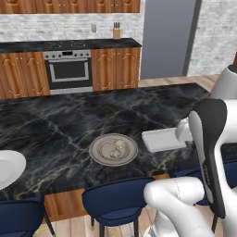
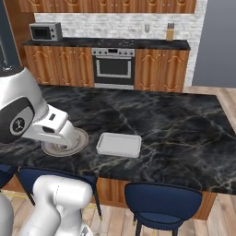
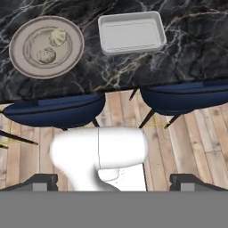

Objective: Place two dumplings into each of the tupperware containers and then place the containers in the fridge.

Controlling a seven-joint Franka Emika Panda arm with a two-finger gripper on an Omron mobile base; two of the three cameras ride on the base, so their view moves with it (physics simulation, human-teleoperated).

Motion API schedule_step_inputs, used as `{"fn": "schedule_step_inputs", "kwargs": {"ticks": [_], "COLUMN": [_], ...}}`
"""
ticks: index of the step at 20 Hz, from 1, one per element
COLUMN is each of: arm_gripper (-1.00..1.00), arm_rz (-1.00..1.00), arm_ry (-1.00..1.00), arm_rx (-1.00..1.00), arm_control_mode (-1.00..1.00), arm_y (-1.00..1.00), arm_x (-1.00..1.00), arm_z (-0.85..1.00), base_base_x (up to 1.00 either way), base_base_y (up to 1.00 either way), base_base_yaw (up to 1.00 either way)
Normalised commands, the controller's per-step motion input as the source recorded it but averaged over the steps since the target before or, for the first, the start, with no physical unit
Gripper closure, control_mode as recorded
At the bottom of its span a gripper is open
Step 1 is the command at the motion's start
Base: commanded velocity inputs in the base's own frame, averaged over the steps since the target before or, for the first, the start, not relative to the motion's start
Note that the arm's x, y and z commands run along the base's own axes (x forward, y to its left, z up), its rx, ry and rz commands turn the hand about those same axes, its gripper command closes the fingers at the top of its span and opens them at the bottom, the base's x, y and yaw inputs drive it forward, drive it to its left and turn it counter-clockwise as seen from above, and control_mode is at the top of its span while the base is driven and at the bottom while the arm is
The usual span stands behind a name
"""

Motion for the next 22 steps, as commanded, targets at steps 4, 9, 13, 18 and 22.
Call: {"fn": "schedule_step_inputs", "kwargs": {"ticks": [4,9,13,18,22], "arm_gripper": [-1.0,-1.0,-1.0,-1.0,-1.0], "arm_rz": [0.0,0.0,0.0,0.0,0.0], "arm_ry": [0.0,0.0,0.0,0.0,0.0], "arm_rx": [0.0,0.0,0.0,0.0,0.0], "arm_control_mode": [1.0,1.0,1.0,1.0,1.0], "arm_y": [0.0,0.0,0.0,0.0,0.0], "arm_x": [0.0,0.0,0.0,0.0,0.0], "arm_z": [0.0,0.0,0.0,0.0,0.0], "base_base_x": [0.97,0.9,0.7,0.37,0.02], "base_base_y": [0.19,0.6,0.88,0.61,0.03], "base_base_yaw": [0.0,0.0,-0.02,0.01,0.09]}}
